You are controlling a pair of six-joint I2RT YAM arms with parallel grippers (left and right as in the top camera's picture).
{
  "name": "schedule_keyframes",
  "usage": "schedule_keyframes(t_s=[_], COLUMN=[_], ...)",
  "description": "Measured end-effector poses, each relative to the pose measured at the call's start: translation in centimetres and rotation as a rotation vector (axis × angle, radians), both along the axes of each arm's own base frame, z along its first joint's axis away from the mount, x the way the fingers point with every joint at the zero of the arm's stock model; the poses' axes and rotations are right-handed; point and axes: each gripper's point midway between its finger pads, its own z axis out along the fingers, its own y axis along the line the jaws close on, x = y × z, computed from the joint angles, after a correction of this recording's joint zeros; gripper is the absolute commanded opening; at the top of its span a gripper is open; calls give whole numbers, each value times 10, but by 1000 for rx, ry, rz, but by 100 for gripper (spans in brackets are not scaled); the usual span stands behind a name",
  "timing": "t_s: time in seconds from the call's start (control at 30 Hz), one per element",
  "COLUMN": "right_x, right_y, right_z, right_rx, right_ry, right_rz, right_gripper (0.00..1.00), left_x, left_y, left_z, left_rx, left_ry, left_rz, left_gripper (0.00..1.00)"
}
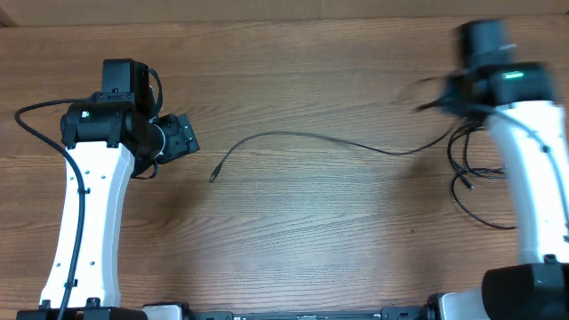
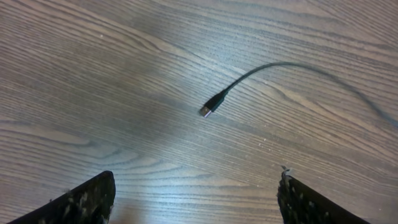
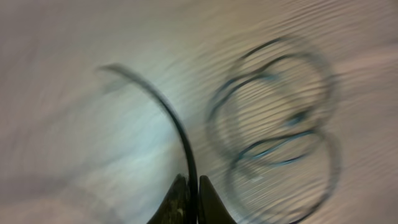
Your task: Untangle cables
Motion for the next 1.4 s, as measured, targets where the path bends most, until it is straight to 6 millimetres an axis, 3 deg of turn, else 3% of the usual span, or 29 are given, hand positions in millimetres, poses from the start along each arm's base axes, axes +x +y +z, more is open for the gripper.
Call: schedule_keyframes(t_s=[0.17,0.27,0.37,0.43,0.57,0.73,0.87,0.97,1.07,1.2,1.4], right_x=[-5,-12,-19,-20,-10,-8,-9,-11,-10,-11,-15], right_y=[-95,-132,-152,-152,-111,-14,62,96,105,98,88], right_z=[65,93,107,104,85,61,44,32,24,20,17], right_rx=[-60,-105,-131,-105,104,414,517,514,478,441,421], right_ry=[-186,-279,-324,-319,-280,-150,-26,45,82,93,114], right_rz=[-248,-346,-403,-397,-255,51,297,387,379,328,283], right_gripper=[4,4,4,11,27,49,51,52,59,61,63], left_x=[0,0,0,0,0,-2,-3,3,9,19,29], left_y=[0,0,0,-1,0,14,25,23,9,-8,-33], left_z=[0,0,0,0,0,-1,0,1,0,-11,-58], left_rx=[-1,-1,-3,-5,1,79,138,129,78,33,17], left_ry=[0,0,0,0,-1,9,13,-11,-29,-30,58], left_rz=[3,4,3,2,4,28,53,31,-74,-218,-385], left_gripper=[83,83,83,83,83,84,91,94,96,99,100])
